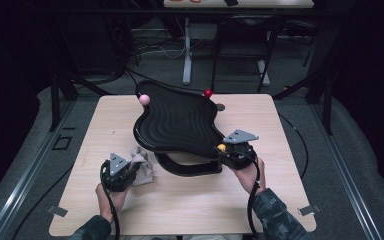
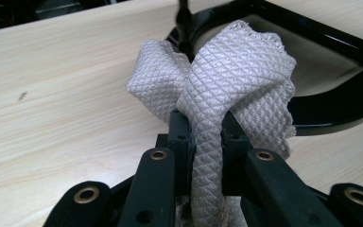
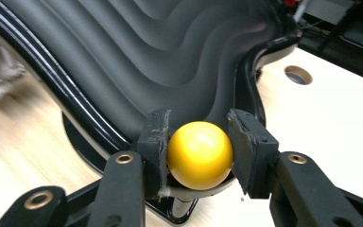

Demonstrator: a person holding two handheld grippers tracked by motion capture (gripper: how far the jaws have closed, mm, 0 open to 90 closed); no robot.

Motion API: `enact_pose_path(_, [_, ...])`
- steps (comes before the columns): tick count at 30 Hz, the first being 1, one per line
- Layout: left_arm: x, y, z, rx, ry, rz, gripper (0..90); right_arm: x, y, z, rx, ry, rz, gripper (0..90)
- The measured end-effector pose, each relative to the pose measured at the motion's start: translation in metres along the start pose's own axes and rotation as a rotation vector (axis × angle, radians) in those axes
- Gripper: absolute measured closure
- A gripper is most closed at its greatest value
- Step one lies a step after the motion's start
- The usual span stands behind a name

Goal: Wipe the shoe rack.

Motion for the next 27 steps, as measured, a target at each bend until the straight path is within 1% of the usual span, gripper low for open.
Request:
enact_pose_path(3, [-0.003,0.002,-0.004,-0.018,0.004,0.008,79.1,0.000,-0.001,0.007,0.005,-0.034,-0.004,59.1])
enact_pose_path(4, [-0.004,0.003,-0.005,-0.024,0.004,0.011,79.1,0.000,-0.002,0.008,0.014,-0.031,-0.009,58.4])
enact_pose_path(5, [-0.004,0.003,-0.005,-0.029,0.004,0.013,79.1,0.000,-0.002,0.010,0.017,-0.041,-0.009,57.1])
enact_pose_path(8, [-0.003,0.003,-0.006,-0.040,-0.001,0.010,79.1,0.004,-0.003,0.016,0.048,-0.064,-0.013,48.4])
enact_pose_path(9, [-0.003,0.002,-0.006,-0.041,-0.005,0.005,79.1,0.006,-0.004,0.017,0.063,-0.064,-0.016,46.2])
enact_pose_path(11, [-0.002,0.002,-0.005,-0.037,-0.009,0.003,79.1,0.010,-0.005,0.018,0.074,-0.060,-0.022,45.2])
enact_pose_path(13, [-0.002,0.002,-0.003,-0.031,-0.015,0.000,79.1,0.013,-0.005,0.019,0.080,-0.056,-0.023,48.2])
enact_pose_path(14, [-0.002,0.002,-0.003,-0.034,-0.015,0.002,79.1,0.013,-0.005,0.018,0.076,-0.050,-0.025,50.2])
enact_pose_path(15, [-0.002,0.003,-0.003,-0.039,-0.016,0.003,79.1,0.013,-0.005,0.018,0.075,-0.050,-0.026,53.5])
enact_pose_path(16, [-0.002,0.003,-0.004,-0.039,-0.016,0.001,79.0,0.013,-0.004,0.017,0.075,-0.034,-0.022,58.4])
enact_pose_path(17, [-0.003,0.003,-0.004,-0.038,-0.017,0.002,79.1,0.013,-0.005,0.018,0.072,-0.035,-0.030,59.3])
enact_pose_path(18, [-0.003,0.003,-0.003,-0.039,-0.017,0.002,79.1,0.014,-0.004,0.018,0.068,-0.038,-0.024,59.6])
enact_pose_path(20, [-0.005,0.004,-0.004,-0.043,-0.015,0.006,79.1,0.014,-0.004,0.019,0.076,-0.020,-0.029,60.0])
enact_pose_path(23, [-0.006,0.007,-0.006,-0.052,-0.012,0.016,79.0,0.014,-0.005,0.020,0.064,0.000,-0.031,60.1])
enact_pose_path(24, [-0.006,0.007,-0.007,-0.051,-0.011,0.016,79.1,0.015,-0.004,0.021,0.065,0.005,-0.023,60.1])
enact_pose_path(25, [-0.007,0.007,-0.007,-0.056,-0.010,0.018,79.0,0.016,-0.003,0.022,0.053,0.015,-0.020,60.1])
enact_pose_path(27, [-0.007,0.008,-0.008,-0.059,-0.007,0.023,79.1,0.016,-0.003,0.023,0.048,0.029,-0.018,60.2])
Point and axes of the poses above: each handheld gripper's, and its own axes: x roughly forward along the jaws, y roughly out of its top, z roughly to its right, the point moved 10 cm from there along x, roughly forward along the jaws, and after that the axes turned 2 degrees about -x, right-handed, at the moved point
